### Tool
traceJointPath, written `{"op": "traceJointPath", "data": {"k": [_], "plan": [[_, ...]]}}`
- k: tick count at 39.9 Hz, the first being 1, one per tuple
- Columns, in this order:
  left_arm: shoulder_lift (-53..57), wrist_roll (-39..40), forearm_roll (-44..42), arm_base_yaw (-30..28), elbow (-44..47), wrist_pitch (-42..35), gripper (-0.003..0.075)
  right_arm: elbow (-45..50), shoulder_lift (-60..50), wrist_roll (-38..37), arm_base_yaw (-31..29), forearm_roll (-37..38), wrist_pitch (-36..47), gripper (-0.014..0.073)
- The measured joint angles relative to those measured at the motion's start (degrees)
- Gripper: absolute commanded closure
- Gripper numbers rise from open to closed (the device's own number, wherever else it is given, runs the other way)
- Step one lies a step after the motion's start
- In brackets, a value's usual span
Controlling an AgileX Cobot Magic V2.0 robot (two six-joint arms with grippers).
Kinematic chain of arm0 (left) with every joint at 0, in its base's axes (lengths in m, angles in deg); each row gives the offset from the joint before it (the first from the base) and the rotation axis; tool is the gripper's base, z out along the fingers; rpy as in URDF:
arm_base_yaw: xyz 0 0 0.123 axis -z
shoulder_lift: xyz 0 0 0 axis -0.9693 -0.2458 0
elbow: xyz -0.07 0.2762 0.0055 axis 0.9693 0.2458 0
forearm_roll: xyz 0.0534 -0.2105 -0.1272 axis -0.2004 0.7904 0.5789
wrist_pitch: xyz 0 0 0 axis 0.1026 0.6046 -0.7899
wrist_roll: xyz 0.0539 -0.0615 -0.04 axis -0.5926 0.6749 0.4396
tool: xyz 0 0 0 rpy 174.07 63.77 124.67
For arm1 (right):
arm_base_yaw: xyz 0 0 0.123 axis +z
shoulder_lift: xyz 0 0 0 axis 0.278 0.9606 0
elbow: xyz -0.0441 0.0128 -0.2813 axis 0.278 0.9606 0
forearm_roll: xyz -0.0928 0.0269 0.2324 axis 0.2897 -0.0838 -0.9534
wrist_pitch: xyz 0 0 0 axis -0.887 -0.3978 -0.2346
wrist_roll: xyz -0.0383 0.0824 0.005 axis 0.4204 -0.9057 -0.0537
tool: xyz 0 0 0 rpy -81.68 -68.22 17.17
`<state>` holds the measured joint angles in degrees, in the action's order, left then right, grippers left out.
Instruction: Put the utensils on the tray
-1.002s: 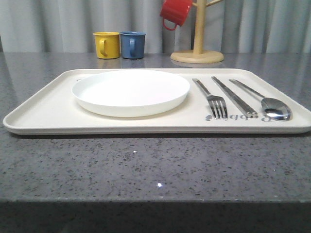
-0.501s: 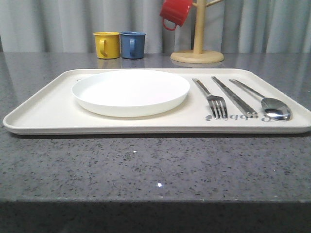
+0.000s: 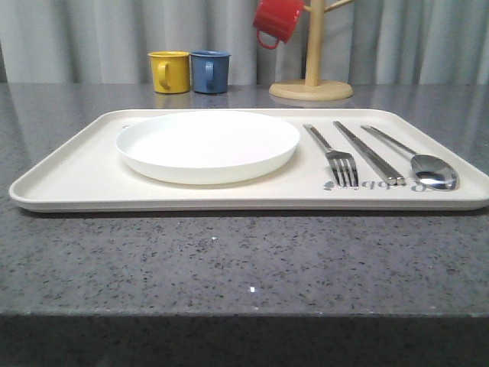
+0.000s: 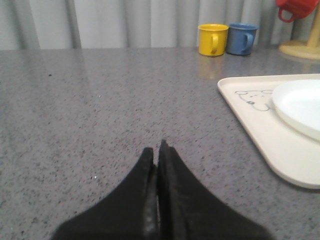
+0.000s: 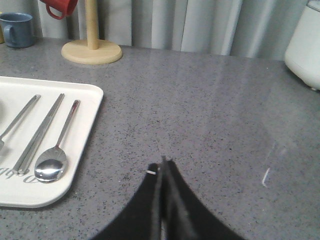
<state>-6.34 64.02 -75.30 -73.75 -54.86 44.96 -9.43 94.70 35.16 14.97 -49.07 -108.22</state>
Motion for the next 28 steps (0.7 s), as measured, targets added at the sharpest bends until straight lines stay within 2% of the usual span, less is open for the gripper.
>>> {"op": "traceJointPath", "data": {"k": [5,10,28], "plan": [[0.0,0.0,0.0,-1.8,7.2,-6.8,0.0739,0.0,0.0,0.0,0.0,0.0,0.0,0.0656],[0.0,0.0,0.3,-2.0,8.0,-9.5,0.0739,0.0,0.0,0.0,0.0,0.0,0.0,0.0656],[0.0,0.0,0.5,-2.0,8.0,-10.0,0.0739,0.0,0.0,0.0,0.0,0.0,0.0,0.0656]]}}
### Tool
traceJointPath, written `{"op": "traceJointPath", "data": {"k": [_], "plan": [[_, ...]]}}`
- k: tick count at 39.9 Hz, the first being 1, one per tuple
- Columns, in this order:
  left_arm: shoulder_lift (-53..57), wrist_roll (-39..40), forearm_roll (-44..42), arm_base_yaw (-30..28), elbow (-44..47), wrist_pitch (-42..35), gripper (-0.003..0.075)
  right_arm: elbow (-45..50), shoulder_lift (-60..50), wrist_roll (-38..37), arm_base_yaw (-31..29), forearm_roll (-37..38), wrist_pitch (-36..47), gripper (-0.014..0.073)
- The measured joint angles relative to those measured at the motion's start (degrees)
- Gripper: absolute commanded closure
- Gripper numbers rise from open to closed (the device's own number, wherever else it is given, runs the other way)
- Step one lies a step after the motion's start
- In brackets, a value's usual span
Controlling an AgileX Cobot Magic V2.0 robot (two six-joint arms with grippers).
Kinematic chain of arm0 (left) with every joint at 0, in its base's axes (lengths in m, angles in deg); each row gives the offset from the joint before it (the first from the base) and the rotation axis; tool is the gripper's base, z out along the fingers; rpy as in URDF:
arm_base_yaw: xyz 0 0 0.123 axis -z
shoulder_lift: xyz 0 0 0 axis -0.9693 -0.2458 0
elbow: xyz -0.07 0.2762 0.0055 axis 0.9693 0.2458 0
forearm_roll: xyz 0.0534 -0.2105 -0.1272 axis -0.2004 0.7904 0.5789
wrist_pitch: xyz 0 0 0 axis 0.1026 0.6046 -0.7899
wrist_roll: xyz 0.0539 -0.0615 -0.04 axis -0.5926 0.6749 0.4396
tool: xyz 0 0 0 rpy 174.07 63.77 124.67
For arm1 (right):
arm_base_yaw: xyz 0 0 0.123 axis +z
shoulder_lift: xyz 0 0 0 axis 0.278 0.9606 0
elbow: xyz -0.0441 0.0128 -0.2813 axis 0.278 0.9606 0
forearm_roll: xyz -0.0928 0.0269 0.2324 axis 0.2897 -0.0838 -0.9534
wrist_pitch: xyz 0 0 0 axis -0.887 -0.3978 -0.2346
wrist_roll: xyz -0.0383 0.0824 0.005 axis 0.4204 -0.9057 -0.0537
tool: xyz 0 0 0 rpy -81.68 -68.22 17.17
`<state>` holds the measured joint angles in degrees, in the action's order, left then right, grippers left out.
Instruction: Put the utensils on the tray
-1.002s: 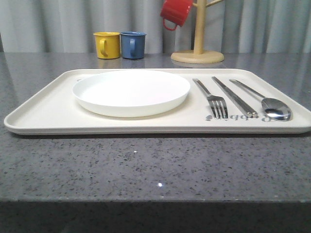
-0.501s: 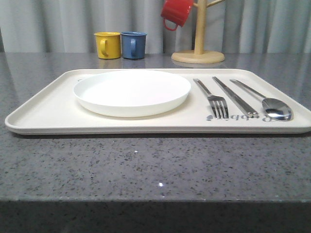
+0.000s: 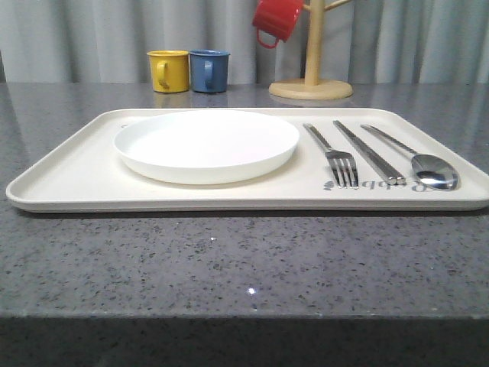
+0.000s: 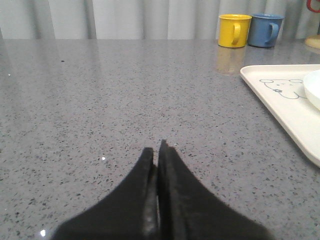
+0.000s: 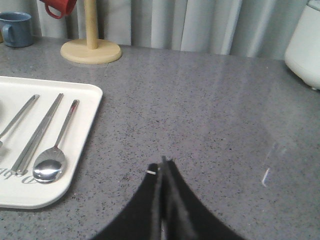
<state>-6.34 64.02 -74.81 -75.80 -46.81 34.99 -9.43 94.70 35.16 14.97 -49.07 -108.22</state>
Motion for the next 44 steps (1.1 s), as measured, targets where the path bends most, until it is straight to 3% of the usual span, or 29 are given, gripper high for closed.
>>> {"op": "traceJointPath", "data": {"k": [20,33,44], "plan": [[0.0,0.0,0.0,0.0,0.0,-0.1,0.0739,1.1,0.0,0.0,0.0,0.1,2.2,0.0656],[0.0,0.0,0.1,0.0,0.0,-0.1,0.0739,22.2,-2.8,0.0,0.5,-4.6,21.1,0.0656],[0.0,0.0,0.1,0.0,0.0,-0.1,0.0739,25.0,-6.7,0.4,0.6,-6.1,19.8,0.0656]]}}
